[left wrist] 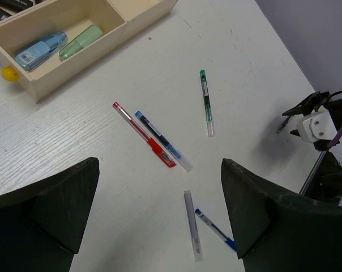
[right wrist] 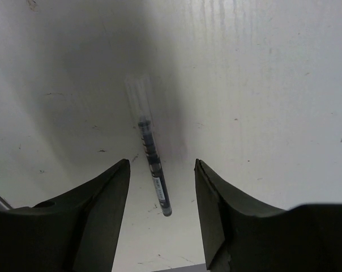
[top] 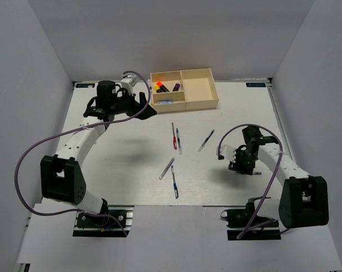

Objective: Sort the stationery into containers
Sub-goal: Pick up the pen from the center of the board, then place the pen in the storage box.

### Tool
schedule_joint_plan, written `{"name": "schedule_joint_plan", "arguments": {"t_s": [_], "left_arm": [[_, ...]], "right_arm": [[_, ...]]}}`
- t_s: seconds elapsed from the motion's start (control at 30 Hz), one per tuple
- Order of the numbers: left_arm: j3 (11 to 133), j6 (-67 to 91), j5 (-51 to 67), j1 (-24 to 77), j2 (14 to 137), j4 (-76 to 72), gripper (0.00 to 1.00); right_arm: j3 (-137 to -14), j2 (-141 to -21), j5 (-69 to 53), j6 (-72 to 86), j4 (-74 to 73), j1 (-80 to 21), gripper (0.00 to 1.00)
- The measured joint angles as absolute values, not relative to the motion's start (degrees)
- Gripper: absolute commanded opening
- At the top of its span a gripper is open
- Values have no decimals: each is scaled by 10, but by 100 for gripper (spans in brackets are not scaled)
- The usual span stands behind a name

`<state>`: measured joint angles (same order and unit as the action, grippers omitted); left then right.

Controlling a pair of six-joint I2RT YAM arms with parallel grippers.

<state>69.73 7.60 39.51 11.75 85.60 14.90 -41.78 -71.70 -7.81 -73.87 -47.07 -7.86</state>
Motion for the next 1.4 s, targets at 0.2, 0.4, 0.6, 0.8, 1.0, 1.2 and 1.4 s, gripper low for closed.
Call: {"name": "schedule_joint_plan", "arguments": {"t_s": [0.2,0.4,0.6,0.8,1.0,1.2,1.4], "left_arm": [[689,94,396,117,856,130,96],[686,110,397,117,856,119,96],[681,123,397,117,857,110,95],[675,137,396,117,857,101,96],[671,145,393,117,857,100,95],[671,149,390,117,858,100,95],[670,149,383,117,858,99,96]], "right_arm": [[-383,-732,-75,-749,-454,-79,52],[-375,-754,-74,-754,-431,-79,40],[-370,-751,-74,-755,-427,-86,1],[-366,-738,-86,-733,-411,-100,0],[-462,-741,-155,-613,-423,-102,0],[-728,-827,-249,-370,-387,-91,0],[-892,-922,-285,-186,-322,-83,0]]}}
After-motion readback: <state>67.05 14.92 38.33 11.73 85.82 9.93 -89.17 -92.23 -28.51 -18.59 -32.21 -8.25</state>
